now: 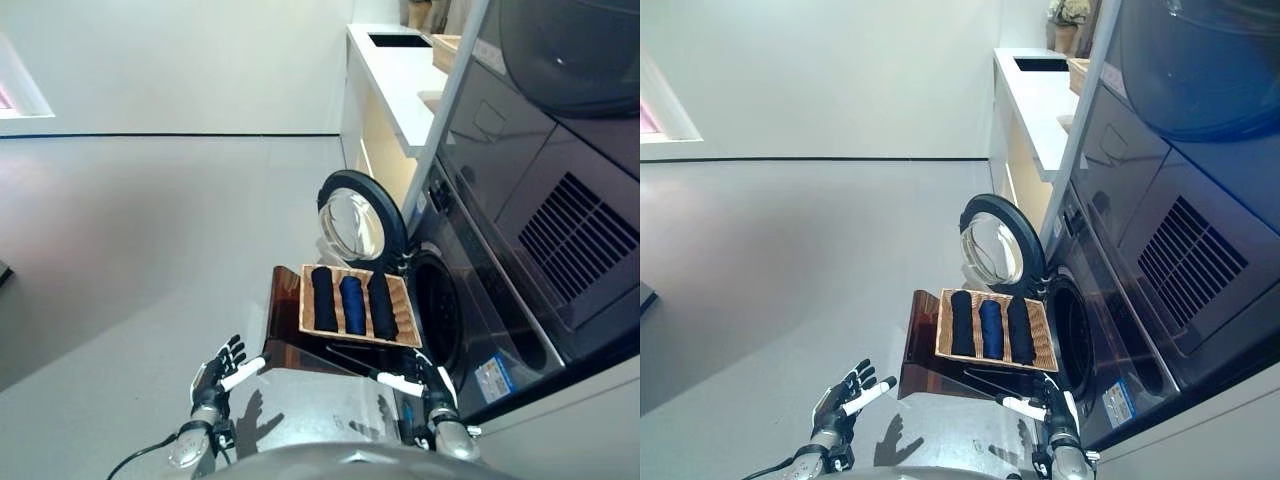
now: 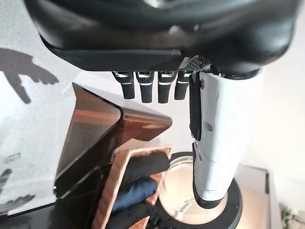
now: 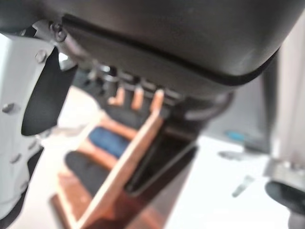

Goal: Pick up the clothes and place them into the washing machine

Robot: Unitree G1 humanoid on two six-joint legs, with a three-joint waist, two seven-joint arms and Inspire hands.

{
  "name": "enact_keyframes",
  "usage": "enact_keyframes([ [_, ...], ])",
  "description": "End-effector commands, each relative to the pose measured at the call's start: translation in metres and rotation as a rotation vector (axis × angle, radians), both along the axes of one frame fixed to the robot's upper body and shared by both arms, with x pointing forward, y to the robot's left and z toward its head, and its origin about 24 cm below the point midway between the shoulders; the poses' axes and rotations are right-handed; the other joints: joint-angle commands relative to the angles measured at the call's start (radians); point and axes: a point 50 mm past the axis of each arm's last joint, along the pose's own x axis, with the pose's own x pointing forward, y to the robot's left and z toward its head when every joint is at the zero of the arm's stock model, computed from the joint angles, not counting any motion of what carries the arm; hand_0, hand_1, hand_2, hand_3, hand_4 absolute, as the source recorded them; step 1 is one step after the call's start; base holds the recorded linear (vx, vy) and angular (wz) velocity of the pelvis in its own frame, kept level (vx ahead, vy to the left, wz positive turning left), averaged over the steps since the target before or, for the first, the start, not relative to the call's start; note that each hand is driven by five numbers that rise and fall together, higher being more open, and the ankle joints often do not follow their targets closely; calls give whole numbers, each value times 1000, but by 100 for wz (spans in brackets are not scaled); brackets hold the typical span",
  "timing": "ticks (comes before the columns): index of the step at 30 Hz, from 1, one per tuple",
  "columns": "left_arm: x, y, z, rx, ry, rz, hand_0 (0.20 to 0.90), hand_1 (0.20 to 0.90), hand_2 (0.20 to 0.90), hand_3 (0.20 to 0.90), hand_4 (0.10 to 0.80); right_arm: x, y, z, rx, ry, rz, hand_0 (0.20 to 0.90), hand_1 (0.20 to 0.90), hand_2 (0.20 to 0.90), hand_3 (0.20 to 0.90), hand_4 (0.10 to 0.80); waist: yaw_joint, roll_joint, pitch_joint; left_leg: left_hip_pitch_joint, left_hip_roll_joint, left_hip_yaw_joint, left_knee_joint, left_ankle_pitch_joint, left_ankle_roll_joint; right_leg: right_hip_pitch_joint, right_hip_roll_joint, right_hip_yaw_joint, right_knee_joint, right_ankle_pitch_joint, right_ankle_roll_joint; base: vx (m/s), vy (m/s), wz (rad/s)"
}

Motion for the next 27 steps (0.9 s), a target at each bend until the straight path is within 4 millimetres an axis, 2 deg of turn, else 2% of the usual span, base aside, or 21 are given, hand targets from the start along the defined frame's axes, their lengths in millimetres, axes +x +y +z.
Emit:
enact_keyframes([
  [1, 51, 5, 30, 38, -223, -13, 900, 900, 900, 900, 800, 36, -13, 24, -27, -194, -9, 900, 900, 900, 900, 800, 5, -40, 28, -119, -38, -102, 177, -61, 1, 0, 2, -42, 23, 10, -12, -45, 73, -9],
  [5, 51, 6, 32, 38, -231, -13, 900, 900, 900, 900, 800, 39, -18, 27, -35, -211, -37, 900, 900, 900, 900, 800, -2, -30, 33, -135, -44, -81, 164, -53, 15, -28, -27, -60, 78, -9, -1, -7, 123, 1],
  [9, 48, 14, 32, 60, -226, 9, 900, 900, 900, 900, 800, 45, -14, 29, -36, -218, -8, 900, 900, 900, 900, 800, 10, -28, 49, -114, -74, -73, 150, -66, 47, -39, -62, -55, 145, -28, 12, 38, 148, 6],
  [12, 49, 17, 33, 68, -231, 21, 900, 900, 900, 900, 800, 48, -12, 29, -29, -219, -19, 900, 900, 900, 900, 800, 19, -29, 55, -96, -100, -67, 147, -80, 67, -39, -88, -52, 173, -13, 31, 44, 158, 4],
  [14, 49, 17, 35, 64, -238, 28, 900, 900, 900, 900, 800, 48, -13, 28, -17, -218, -42, 900, 900, 900, 900, 800, 23, -33, 48, -75, -122, -68, 138, -87, 79, -42, -116, -48, 209, 21, 45, 73, 180, 3],
  [16, 50, 17, 35, 63, -240, 26, 900, 900, 900, 900, 800, 49, -13, 29, -7, -224, -59, 900, 900, 900, 900, 800, 21, -33, 46, -64, -141, -74, 140, -96, 93, -67, -140, -35, 287, 67, 45, 57, 200, 3],
  [18, 53, 17, 36, 71, -241, 18, 900, 900, 900, 900, 800, 50, -13, 30, -5, -232, -61, 900, 900, 900, 900, 800, 12, -31, 53, -52, -168, -87, 153, -109, 115, -114, -159, 0, 403, 145, 26, 29, 212, 14],
  [19, 53, 17, 36, 71, -241, 19, 900, 900, 900, 900, 800, 51, -13, 30, -5, -233, -61, 900, 900, 900, 900, 800, 13, -32, 53, -53, -169, -86, 155, -110, 115, -116, -160, 3, 406, 144, 27, -15, 241, 11],
  [20, 55, 20, 39, 85, -250, 10, 900, 900, 900, 900, 800, 54, -12, 32, -6, -242, -56, 900, 900, 900, 900, 800, 0, -21, 72, -42, -176, -96, 165, -114, 138, -175, -149, 32, 513, 185, 8, -21, 241, 13],
  [23, 56, 23, 40, 97, -252, 17, 900, 900, 900, 900, 800, 58, -11, 35, -5, -256, -57, 900, 900, 900, 900, 800, 1, -7, 85, -20, -185, -86, 168, -128, 154, -222, -163, -32, 564, 165, -6, 48, 207, 1],
  [24, 55, 23, 40, 93, -249, 21, 900, 900, 900, 900, 800, 58, -11, 35, -1, -261, -58, 900, 900, 900, 900, 800, -7, -7, 83, -12, -189, -87, 162, -131, 153, -229, -151, -52, 538, 140, -11, 137, 70, -14],
  [25, 55, 24, 40, 93, -249, 26, 900, 900, 900, 900, 800, 58, -12, 35, 0, -261, -61, 900, 900, 900, 900, 800, -13, -10, 81, 0, -191, -91, 156, -136, 150, -236, -142, -66, 502, 129, -9, 166, 14, -9],
  [27, 54, 25, 40, 88, -251, 36, 900, 900, 900, 900, 800, 58, -14, 35, -1, -259, -71, 900, 900, 900, 900, 800, -31, -11, 79, 30, -190, -105, 134, -150, 133, -253, -150, -86, 363, 142, 8, 219, -73, -2],
])
